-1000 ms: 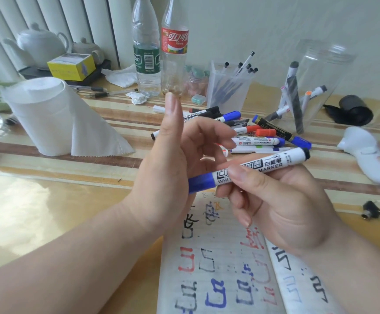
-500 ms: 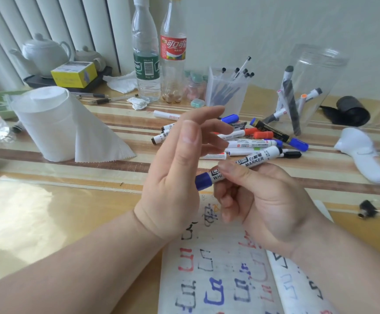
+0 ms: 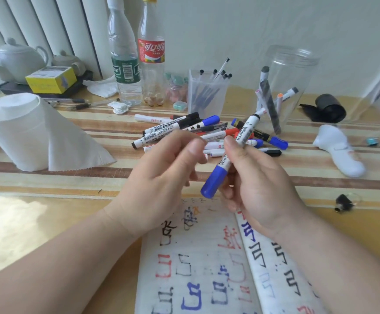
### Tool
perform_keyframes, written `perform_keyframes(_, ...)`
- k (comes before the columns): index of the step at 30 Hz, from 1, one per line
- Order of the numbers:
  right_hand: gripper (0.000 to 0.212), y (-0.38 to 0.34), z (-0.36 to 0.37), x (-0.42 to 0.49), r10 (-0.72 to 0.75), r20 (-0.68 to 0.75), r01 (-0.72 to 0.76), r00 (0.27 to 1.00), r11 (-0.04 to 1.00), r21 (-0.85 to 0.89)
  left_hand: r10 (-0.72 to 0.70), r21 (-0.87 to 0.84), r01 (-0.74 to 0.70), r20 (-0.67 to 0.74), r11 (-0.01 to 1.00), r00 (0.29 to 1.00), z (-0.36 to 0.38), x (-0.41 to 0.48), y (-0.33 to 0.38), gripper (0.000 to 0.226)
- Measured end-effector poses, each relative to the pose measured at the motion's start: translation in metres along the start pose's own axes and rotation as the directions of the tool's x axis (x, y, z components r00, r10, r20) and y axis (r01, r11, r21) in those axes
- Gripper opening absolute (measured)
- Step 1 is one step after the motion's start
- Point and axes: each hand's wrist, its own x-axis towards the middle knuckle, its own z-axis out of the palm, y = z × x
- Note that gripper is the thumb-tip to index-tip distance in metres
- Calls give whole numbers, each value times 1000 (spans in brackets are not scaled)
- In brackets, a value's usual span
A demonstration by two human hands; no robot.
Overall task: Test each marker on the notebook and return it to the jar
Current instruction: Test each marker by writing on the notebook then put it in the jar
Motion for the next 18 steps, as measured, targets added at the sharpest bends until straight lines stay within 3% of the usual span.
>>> perform_keyframes(2, 38, -1, 2, -2, 21, 66, -24, 998, 999, 39, -28, 55, 27, 19, 998, 999, 2, 1, 1, 37)
perform_keyframes(4, 38, -6, 4, -5, 81, 193, -92, 978, 995, 49, -66, -21, 66, 16, 998, 998, 2, 4, 3, 35)
perform_keyframes(7, 39, -7, 6, -9, 100, 274, -16, 957, 956, -295, -187, -182, 193, 47, 964, 981, -1, 7, 4, 34)
perform_keyframes(9, 34, -7, 8, -11, 54, 291, 72, 955, 912, -404, -248, -299, 257, 66, 919, 966, -3, 8, 4, 33)
perform_keyframes(11, 31, -8, 6, -12, 55, 305, 78, 951, 910, -407, -296, -433, 277, 25, 858, 955, -5, 9, 4, 27)
perform_keyframes(14, 28, -11, -1, -10, 88, 277, 9, 957, 943, -332, -305, -607, 196, -81, 770, 949, -8, 12, 6, 15)
perform_keyframes(18, 31, -9, -6, -7, 83, 257, 0, 963, 952, -307, -316, -684, 128, -156, 718, 936, -11, 14, 6, 11)
